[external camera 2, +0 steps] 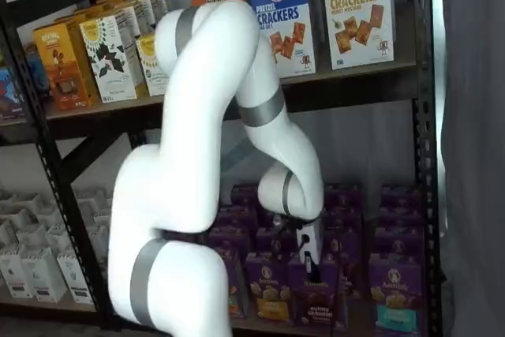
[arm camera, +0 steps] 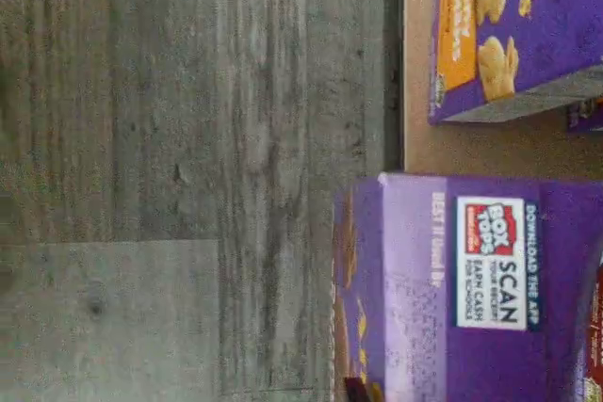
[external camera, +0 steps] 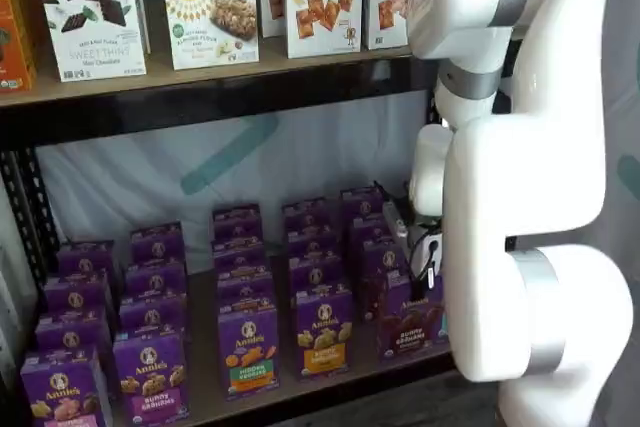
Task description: Pick up the purple box with a brown patch in the center, on the bottom shelf, the fifth box from the left
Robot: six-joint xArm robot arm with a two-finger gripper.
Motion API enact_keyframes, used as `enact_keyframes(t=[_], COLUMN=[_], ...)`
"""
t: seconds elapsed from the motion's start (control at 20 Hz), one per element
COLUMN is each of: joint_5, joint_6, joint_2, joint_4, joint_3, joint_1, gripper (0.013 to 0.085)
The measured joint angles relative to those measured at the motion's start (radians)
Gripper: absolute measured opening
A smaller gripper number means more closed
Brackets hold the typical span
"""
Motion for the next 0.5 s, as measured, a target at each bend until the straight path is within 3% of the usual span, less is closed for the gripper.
enact_keyframes(t=[0.35,0.5], joint_5=[0.078,0.120], joint_6=[0.053,0.052], joint_2=[-0.124,-0.187], joint_4=[-0.043,-0.031], joint_3=[0.086,0.128], joint_1=[0.009,0.018], gripper=[0.0290,0.0290])
